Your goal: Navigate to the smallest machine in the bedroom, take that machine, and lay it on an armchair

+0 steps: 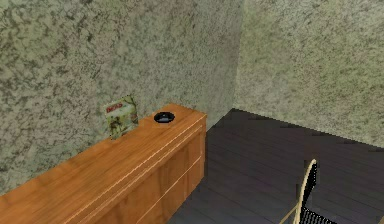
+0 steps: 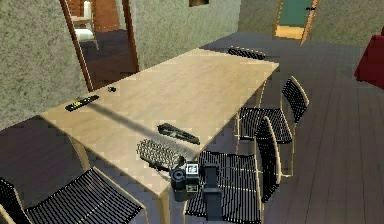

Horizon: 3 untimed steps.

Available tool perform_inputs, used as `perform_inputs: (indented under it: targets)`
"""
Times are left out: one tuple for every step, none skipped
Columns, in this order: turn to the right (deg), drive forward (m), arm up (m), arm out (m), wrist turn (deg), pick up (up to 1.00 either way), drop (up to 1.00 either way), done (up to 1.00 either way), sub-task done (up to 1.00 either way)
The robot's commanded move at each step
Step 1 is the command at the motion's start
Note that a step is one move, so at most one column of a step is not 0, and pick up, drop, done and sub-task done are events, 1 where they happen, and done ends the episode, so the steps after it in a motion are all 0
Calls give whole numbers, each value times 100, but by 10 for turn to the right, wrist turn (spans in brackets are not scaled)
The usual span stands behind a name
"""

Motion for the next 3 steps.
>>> perform_inputs:
  targets:
    - [0,0,0,0,0,100,0,0,0]
    - [0,0,10,0,0,0,0,0,0]
    - [0,0,18,0,0,0,0,0,0]
